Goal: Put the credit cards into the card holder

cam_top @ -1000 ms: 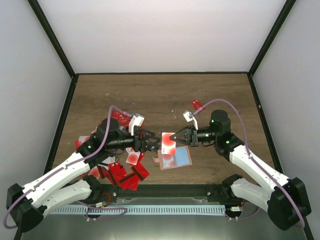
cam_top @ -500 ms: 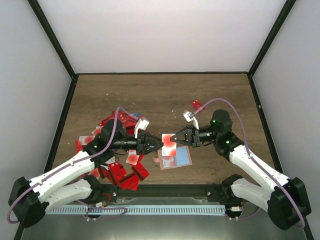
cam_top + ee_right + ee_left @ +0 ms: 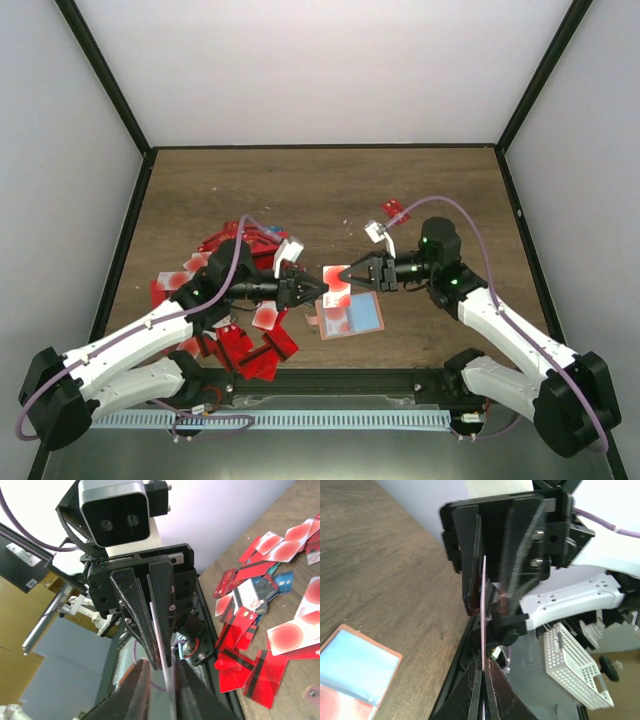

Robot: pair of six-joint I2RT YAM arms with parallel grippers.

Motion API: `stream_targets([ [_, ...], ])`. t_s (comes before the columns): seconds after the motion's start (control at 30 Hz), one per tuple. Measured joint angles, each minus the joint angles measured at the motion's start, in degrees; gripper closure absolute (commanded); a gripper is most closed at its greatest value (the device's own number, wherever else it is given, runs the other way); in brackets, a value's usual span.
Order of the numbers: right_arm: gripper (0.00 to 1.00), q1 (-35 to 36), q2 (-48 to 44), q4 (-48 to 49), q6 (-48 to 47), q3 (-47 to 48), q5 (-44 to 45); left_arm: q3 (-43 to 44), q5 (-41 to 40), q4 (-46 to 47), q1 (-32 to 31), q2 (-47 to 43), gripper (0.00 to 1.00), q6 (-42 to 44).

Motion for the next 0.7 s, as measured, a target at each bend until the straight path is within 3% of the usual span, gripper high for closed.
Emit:
stream_targets([
  [0.1, 0.5, 0.0, 0.2, -6.9, -3.8, 1.9, 3.6, 0.0, -2.6, -1.9, 0.0, 0.0, 0.96, -0.4],
  [0.2, 0.42, -0.2, 0.9, -13.8, -7.3, 4.2, 9.5, 0.0, -5.2, -4.4, 0.0, 0.0, 0.96, -1.2],
  [0.4, 0.39, -0.7, 0.9, -23.5, -9.3, 3.6, 25.3, -1.3, -9.3, -5.8, 0.0, 1.1, 0.96, -4.4],
  [0.7, 0.37, -0.8, 0.9, -32.1, -7.0, -1.2, 46.1, -6.0, -10.7, -1.9, 0.0, 13.7, 0.96, -12.2],
])
